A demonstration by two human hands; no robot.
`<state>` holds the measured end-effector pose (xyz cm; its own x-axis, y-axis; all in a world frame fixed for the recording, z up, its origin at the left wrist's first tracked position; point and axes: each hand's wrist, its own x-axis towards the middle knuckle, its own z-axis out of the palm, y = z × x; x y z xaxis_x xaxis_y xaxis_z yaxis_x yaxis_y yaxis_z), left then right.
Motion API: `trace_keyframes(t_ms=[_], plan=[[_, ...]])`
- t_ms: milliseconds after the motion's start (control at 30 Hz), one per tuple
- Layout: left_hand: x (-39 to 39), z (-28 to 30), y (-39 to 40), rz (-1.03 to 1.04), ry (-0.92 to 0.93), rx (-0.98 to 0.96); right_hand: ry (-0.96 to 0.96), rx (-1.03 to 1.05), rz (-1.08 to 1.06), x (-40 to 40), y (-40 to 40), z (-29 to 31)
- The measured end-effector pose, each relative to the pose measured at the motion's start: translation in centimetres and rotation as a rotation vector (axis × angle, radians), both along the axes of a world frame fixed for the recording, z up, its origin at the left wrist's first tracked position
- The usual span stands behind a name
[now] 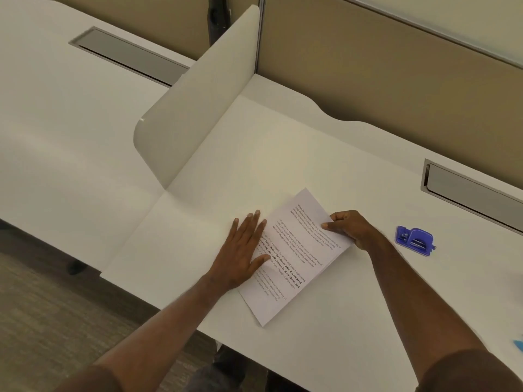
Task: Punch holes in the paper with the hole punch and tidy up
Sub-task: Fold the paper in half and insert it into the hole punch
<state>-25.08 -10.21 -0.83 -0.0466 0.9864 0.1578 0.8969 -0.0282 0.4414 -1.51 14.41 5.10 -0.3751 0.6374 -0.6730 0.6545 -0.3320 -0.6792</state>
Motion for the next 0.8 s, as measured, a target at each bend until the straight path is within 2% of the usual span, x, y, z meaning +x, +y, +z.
trace_keyframes(t_ms=[133, 300, 367, 433, 500, 567, 667, 800], plan=[[-2.1, 0.7, -0.3, 0.21, -0.23, 0.045, 0.019, -0.007, -0.123, 2.5, -1.5, 0.0], [-3.6, 1.5, -0.1, 0.481, -0.694, 0.122, 0.067, -0.031, -0.303, 6.0, -4.0, -0.5], [-3.6, 1.9, 0.4, 0.59, -0.814, 0.132, 0.077, -0.034, -0.387, 7.5, -4.8, -0.8], [-3.3, 2.5, 1.2, 0.691, -0.958, 0.1, 0.097, -0.033, -0.46, 8.8, -5.8, -0.6], [-2.4, 3.5, 2.3, 0.732, -1.178, 0.054, 0.131, -0.032, -0.524, 10.1, -6.8, -0.3], [-1.1, 4.6, 3.5, 0.744, -1.328, -0.073, 0.159, -0.017, -0.581, 11.4, -7.7, 0.0], [1.7, 6.0, 4.6, 0.677, -1.387, -0.315, 0.183, 0.015, -0.665, 13.5, -9.0, 0.5], [5.5, 6.5, 5.5, 0.63, -1.356, -0.438, 0.196, 0.033, -0.759, 16.3, -10.5, 0.8]])
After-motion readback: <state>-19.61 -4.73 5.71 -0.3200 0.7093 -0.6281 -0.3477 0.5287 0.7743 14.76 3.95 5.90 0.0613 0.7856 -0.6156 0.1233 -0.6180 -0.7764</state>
